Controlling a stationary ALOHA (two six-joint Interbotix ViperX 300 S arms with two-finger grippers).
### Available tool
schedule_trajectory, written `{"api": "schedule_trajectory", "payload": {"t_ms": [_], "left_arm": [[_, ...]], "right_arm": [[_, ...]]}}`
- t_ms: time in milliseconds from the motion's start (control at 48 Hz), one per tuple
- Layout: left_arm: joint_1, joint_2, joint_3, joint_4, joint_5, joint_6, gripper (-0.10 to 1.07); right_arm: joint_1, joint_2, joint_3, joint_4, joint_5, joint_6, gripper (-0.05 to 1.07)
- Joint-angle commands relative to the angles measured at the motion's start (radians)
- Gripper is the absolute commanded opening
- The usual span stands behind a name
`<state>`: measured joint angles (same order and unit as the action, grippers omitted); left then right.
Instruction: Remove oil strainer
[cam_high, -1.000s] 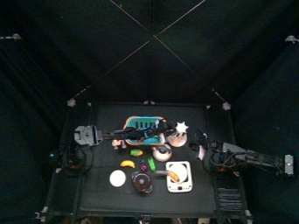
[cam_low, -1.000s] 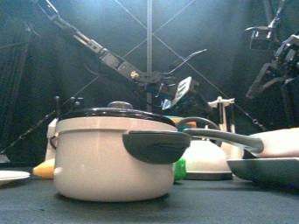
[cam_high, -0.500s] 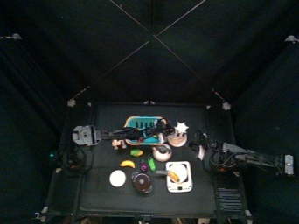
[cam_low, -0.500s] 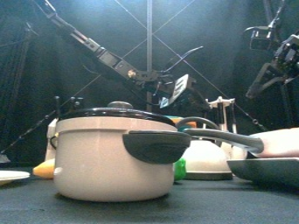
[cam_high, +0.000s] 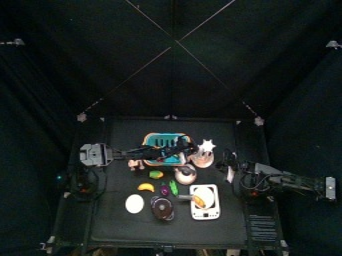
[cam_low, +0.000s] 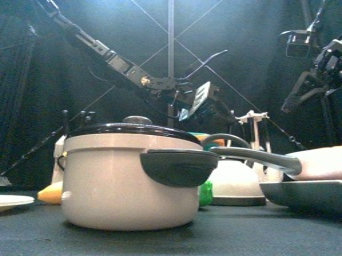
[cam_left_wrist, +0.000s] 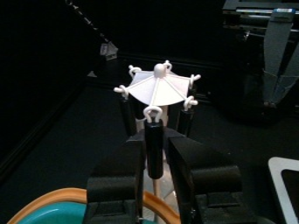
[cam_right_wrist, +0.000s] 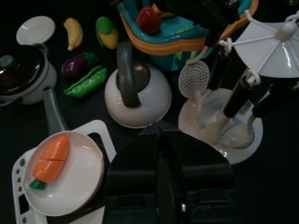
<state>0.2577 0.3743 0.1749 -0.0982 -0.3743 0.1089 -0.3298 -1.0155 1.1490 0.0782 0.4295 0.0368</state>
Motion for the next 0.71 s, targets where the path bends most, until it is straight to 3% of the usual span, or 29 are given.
{"api": "schedule_trajectory", "payload": {"t_ms": [0, 688], "left_arm": [[0.000, -0.044, -0.006, 0.000, -0.018, 0.000, 0.56], [-0.002, -0.101, 0.025, 0.006, -0.057, 0.003, 0.56]], "right_arm": [[-0.003, 0.008, -0.009, 0.000, -0.011, 0.000, 0.03], [-0.003, 0.006, -0.009, 0.000, -0.009, 0.000, 0.03]]}}
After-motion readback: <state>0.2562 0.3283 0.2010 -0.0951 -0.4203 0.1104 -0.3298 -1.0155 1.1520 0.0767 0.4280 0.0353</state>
